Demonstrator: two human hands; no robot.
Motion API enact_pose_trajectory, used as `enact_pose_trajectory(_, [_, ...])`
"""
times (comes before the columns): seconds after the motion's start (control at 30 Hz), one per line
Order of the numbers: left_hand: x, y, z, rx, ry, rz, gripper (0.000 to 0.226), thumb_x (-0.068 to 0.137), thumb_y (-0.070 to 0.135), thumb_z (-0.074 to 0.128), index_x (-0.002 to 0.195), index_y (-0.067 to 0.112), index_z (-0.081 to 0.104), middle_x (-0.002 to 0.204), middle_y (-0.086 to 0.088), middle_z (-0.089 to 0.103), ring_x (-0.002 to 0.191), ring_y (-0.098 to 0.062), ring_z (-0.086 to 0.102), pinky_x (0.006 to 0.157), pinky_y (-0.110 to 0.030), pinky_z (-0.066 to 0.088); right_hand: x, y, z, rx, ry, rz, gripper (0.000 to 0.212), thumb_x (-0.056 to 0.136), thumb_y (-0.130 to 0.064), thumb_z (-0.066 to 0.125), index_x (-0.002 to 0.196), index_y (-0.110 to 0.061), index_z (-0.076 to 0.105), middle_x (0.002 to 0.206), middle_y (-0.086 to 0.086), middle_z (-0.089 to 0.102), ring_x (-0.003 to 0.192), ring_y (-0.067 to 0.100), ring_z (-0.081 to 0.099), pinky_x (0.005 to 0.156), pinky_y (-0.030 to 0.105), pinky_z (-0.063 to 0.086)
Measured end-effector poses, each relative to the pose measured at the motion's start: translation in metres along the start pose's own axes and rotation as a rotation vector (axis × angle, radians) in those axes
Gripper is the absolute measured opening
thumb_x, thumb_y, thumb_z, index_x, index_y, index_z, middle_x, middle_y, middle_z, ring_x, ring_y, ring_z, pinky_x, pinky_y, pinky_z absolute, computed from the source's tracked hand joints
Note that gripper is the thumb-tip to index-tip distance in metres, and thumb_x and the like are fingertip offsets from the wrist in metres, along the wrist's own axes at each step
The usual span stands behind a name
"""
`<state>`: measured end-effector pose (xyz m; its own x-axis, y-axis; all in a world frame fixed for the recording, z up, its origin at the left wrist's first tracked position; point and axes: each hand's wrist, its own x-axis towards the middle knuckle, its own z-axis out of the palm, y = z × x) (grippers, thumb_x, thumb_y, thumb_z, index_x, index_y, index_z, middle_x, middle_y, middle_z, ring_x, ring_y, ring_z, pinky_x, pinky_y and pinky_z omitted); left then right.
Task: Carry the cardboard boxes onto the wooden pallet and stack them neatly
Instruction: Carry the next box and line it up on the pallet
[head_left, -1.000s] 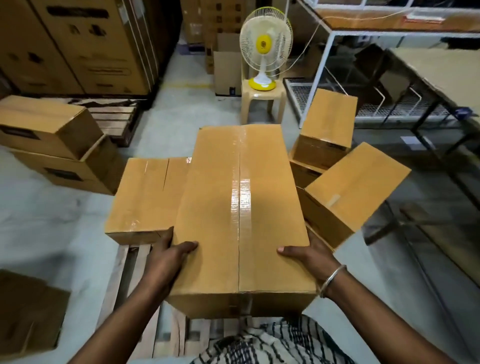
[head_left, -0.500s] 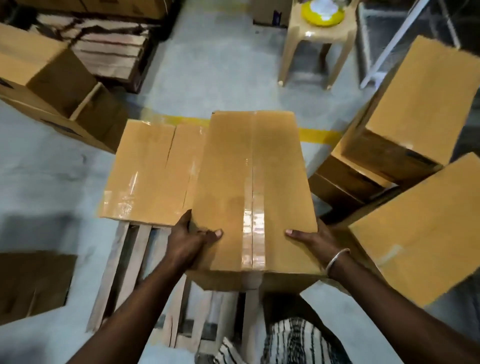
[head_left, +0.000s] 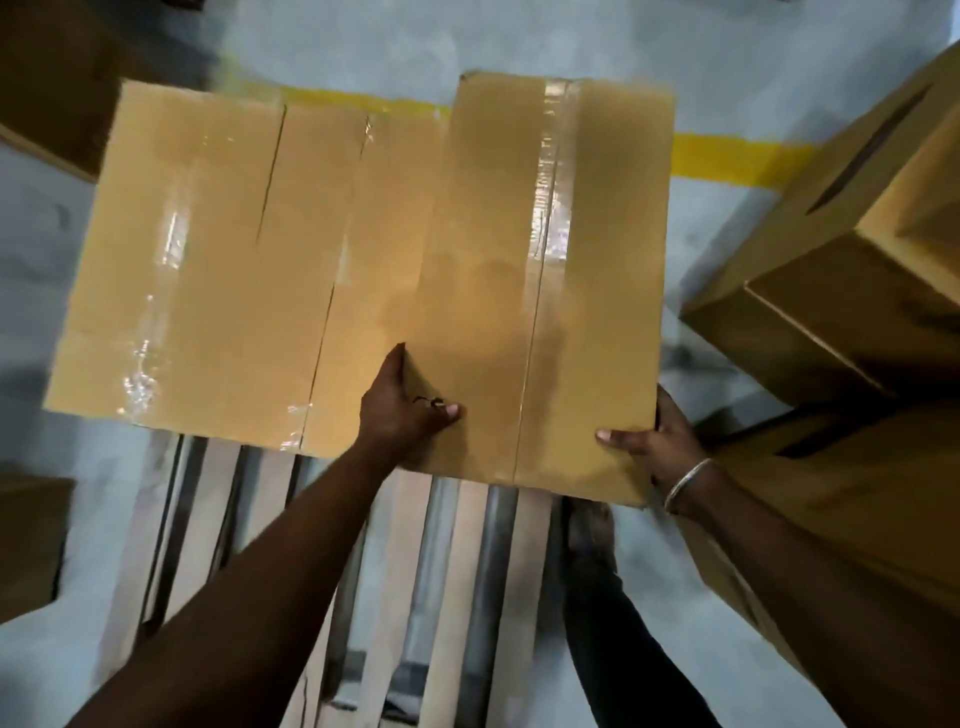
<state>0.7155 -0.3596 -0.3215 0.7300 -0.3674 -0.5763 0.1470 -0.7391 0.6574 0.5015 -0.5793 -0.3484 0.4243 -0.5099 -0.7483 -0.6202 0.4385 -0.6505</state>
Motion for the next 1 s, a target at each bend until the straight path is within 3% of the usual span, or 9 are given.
enact_pose_trajectory(0.1, [0.032, -0.032, 0.017, 0.07, 0.021, 0.02, 0.099, 0.061, 0.023, 0.092, 0.143, 0.02, 0.037, 0.119, 0.009, 0.053, 0.106, -0.016, 0.05, 0.086, -0.025, 0.037, 0.036, 0.037, 0.016, 0.018, 0.002, -0.037, 0.084, 0.065, 0.004, 0.085, 0.137, -0.018, 0.047, 0.123, 0.003, 0.062, 0.117, 0.03, 0.057, 0.096, 0.05, 0.05])
enact_pose_trajectory(0.17, [0.045, -0.049, 0.025, 0.134, 0.04, 0.009, 0.102, 0.058, 0.025, 0.092, 0.144, 0.019, 0.037, 0.127, 0.003, 0.057, 0.112, -0.022, 0.053, 0.089, -0.03, 0.042, 0.048, 0.054, 0.022, 0.013, -0.027, -0.035, 0.082, 0.069, 0.006, 0.081, 0.136, -0.028, 0.045, 0.122, -0.005, 0.059, 0.117, 0.029, 0.055, 0.093, 0.051, 0.05])
enact_pose_trajectory(0.27, [0.058, -0.062, 0.028, 0.197, 0.093, -0.003, 0.104, 0.053, 0.026, 0.092, 0.143, 0.017, 0.04, 0.134, -0.006, 0.056, 0.12, -0.03, 0.053, 0.099, -0.043, 0.045, 0.056, 0.066, 0.027, 0.063, -0.057, -0.018, 0.095, 0.066, -0.005, 0.086, 0.14, -0.039, 0.038, 0.13, -0.006, 0.054, 0.115, 0.024, 0.054, 0.087, 0.054, 0.052])
enact_pose_trajectory(0.4, [0.06, -0.063, 0.028, 0.18, 0.096, -0.007, 0.096, 0.051, 0.027, 0.091, 0.135, 0.018, 0.046, 0.128, -0.005, 0.057, 0.115, -0.028, 0.053, 0.095, -0.044, 0.047, 0.052, 0.066, 0.034, 0.104, -0.049, -0.003, 0.124, 0.029, -0.046, 0.097, 0.139, -0.042, 0.039, 0.126, -0.006, 0.059, 0.112, 0.021, 0.057, 0.088, 0.048, 0.052])
enact_pose_trajectory(0.5, [0.056, -0.058, 0.029, 0.124, 0.098, -0.074, 0.088, 0.058, 0.041, 0.084, 0.135, 0.019, 0.047, 0.127, -0.003, 0.056, 0.114, -0.025, 0.053, 0.096, -0.043, 0.048, 0.047, 0.064, 0.04, 0.092, 0.004, -0.012, 0.125, 0.029, -0.055, 0.095, 0.14, -0.038, 0.039, 0.125, -0.007, 0.059, 0.112, 0.02, 0.057, 0.088, 0.046, 0.052])
enact_pose_trajectory(0.57, [0.053, -0.057, 0.03, 0.116, 0.101, -0.11, 0.079, 0.071, 0.055, 0.074, 0.135, 0.016, 0.049, 0.127, -0.007, 0.054, 0.116, -0.028, 0.052, 0.098, -0.044, 0.047, 0.044, 0.066, 0.041, 0.044, 0.028, -0.024, 0.115, 0.041, -0.048, 0.095, 0.141, -0.036, 0.038, 0.125, -0.008, 0.057, 0.111, 0.019, 0.056, 0.089, 0.046, 0.049])
enact_pose_trajectory(0.7, [0.05, -0.065, 0.03, 0.257, 0.116, -0.077, 0.073, 0.088, 0.059, 0.056, 0.138, 0.008, 0.046, 0.139, -0.017, 0.048, 0.129, -0.034, 0.044, 0.104, -0.042, 0.038, 0.043, 0.077, 0.042, 0.026, 0.063, -0.031, 0.093, 0.066, -0.021, 0.087, 0.143, -0.034, 0.038, 0.128, -0.003, 0.056, 0.114, 0.024, 0.053, 0.095, 0.05, 0.045])
enact_pose_trajectory(0.83, [0.048, -0.061, 0.027, 0.184, 0.083, -0.11, 0.064, 0.091, 0.05, 0.059, 0.136, 0.006, 0.047, 0.136, -0.013, 0.056, 0.123, -0.033, 0.052, 0.095, -0.035, 0.041, 0.046, 0.078, 0.044, 0.07, 0.07, -0.039, 0.089, 0.069, -0.015, 0.086, 0.144, -0.031, 0.038, 0.131, 0.0, 0.055, 0.115, 0.027, 0.052, 0.099, 0.05, 0.043])
enact_pose_trajectory(1.0, [0.05, -0.066, 0.009, 0.214, 0.014, -0.129, 0.06, 0.098, 0.047, 0.05, 0.146, 0.012, 0.043, 0.147, -0.011, 0.048, 0.135, -0.03, 0.045, 0.106, -0.032, 0.034, 0.046, 0.075, 0.044, 0.101, 0.041, -0.05, 0.086, 0.07, -0.013, 0.084, 0.142, -0.027, 0.039, 0.126, -0.001, 0.057, 0.109, 0.022, 0.055, 0.095, 0.046, 0.045])
